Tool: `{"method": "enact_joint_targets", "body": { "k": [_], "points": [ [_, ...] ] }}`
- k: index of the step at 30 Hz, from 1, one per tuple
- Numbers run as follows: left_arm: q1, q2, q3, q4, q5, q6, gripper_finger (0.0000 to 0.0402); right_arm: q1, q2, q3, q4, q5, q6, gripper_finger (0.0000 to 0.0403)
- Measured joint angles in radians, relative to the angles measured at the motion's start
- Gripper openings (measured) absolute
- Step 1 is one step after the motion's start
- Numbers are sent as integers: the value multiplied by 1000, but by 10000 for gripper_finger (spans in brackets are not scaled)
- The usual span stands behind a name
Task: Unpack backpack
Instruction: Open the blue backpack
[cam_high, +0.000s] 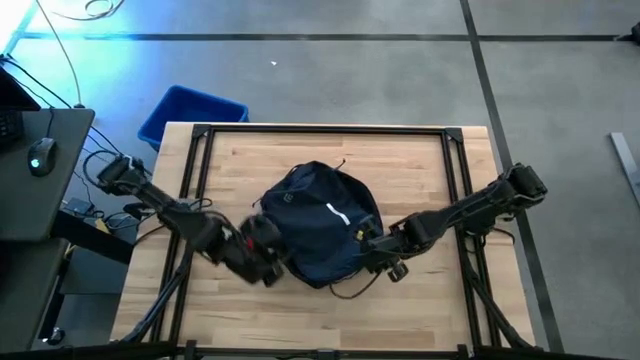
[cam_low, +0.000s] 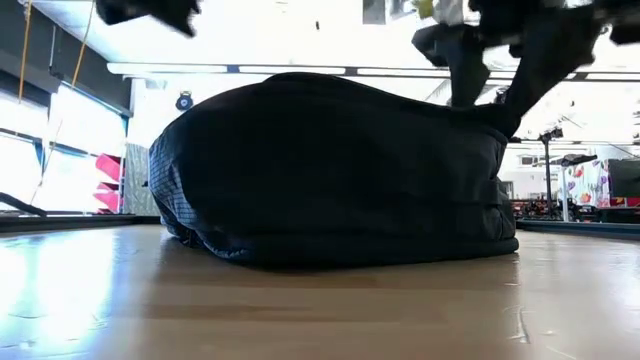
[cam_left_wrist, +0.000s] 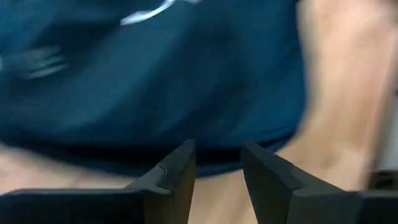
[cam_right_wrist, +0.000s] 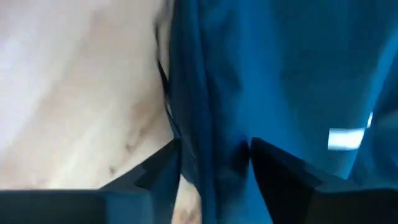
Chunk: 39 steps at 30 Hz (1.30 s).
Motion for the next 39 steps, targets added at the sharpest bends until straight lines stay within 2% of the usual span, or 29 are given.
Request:
{"method": "enact_joint_targets", "body": {
  "k": [4, 8, 13, 19, 22, 26, 29, 31, 36, 39],
  "points": [
    [-32, 94, 0, 218, -70, 40, 93, -36, 0, -2, -9, 6, 0, 92],
    [-40, 167, 12, 334, -90, 56, 87, -62, 0, -2, -28, -6, 0, 13],
    [-40, 197, 113, 341, -137, 117, 81, -96, -23, 17, -42, -10, 63, 6],
    [-30, 184, 221, 341, -204, 262, 74, -193, -78, 153, -27, -5, 83, 1],
    [-16, 179, 264, 345, -240, 330, 74, -265, -84, 231, 26, 54, 94, 0],
    [22, 180, 271, 336, -248, 389, 74, -371, -79, 276, 190, 139, 163, 0],
    [57, 183, 271, 295, -257, 395, 74, -448, -74, 276, 331, 145, 211, 0],
    [86, 185, 271, 205, -311, 368, 74, -494, -66, 276, 384, 112, 234, 0],
    [177, 186, 271, -130, -538, 200, 74, -548, -50, 275, 391, 20, 239, 0],
    [259, 186, 271, -351, -559, 72, 74, -551, -41, 275, 391, 7, 191, 0]
  ]
}}
